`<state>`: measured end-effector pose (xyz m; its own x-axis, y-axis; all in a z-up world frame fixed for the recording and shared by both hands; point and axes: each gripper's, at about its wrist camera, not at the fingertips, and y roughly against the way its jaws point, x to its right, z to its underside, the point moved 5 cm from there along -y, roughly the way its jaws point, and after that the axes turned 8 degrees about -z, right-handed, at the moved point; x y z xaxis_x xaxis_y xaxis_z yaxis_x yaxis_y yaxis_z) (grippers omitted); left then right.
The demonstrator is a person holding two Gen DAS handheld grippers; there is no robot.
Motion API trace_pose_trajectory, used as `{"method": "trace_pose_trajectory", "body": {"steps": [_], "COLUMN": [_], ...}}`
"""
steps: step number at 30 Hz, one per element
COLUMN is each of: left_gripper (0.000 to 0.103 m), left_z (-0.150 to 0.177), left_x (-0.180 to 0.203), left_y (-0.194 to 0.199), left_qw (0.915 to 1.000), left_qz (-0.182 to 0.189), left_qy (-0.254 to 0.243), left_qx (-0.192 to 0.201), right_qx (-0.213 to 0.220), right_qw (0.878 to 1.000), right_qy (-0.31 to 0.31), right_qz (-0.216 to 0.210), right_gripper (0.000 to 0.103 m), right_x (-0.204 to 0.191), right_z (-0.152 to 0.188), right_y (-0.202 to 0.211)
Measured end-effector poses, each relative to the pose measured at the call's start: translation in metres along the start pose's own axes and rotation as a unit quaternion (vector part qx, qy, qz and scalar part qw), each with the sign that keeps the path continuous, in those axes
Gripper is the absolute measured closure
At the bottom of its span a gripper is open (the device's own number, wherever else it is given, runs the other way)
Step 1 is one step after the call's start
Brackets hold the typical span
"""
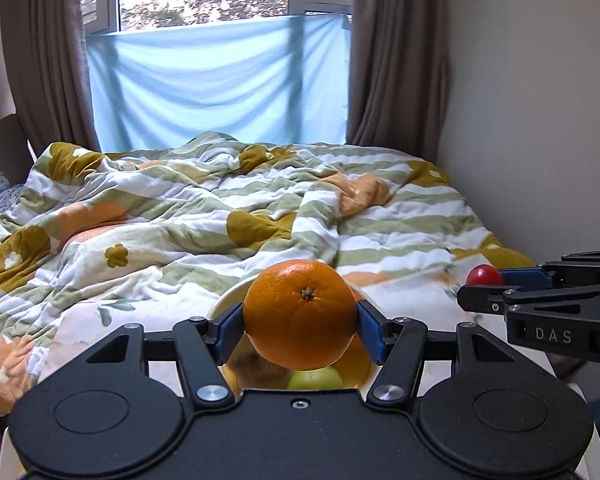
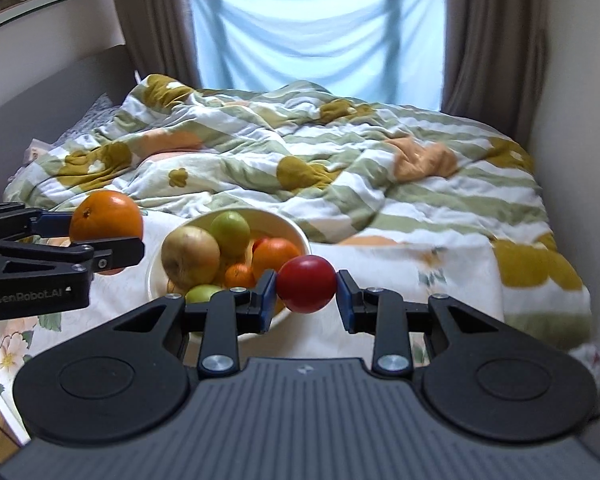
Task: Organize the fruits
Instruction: 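Release the orange into the bowl with the left tool while the right tool carries the tomato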
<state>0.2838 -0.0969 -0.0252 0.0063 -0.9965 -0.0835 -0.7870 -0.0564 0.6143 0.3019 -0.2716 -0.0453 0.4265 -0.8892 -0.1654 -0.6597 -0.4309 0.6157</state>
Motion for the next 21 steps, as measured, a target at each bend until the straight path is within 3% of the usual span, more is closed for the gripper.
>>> {"method": "trace_pose_trajectory", "body": {"steps": [11, 21], "left_gripper": [0.039, 0.039], "left_z": [-0.010, 0.002], "left_x": [0.019, 0.025], "left_y": [-0.070, -0.110], "left_qw": [0.9993, 0.9977], "left_qz": [-0.021, -0.037], "left_qy": [0.005, -0.010], "left_qx": [-0.032, -0.056], "right_qx": [-0.023, -0.042], "right_qw": [0.999, 0.997], "right_qy": [0.029, 0.031], "right_qz": [-0.037, -0.055], "right_gripper": [0.056, 0.056], "right_x": [0.040, 0.057], "right_z": [-0.032, -0.033], "right_y": [-0.057, -0.087]}}
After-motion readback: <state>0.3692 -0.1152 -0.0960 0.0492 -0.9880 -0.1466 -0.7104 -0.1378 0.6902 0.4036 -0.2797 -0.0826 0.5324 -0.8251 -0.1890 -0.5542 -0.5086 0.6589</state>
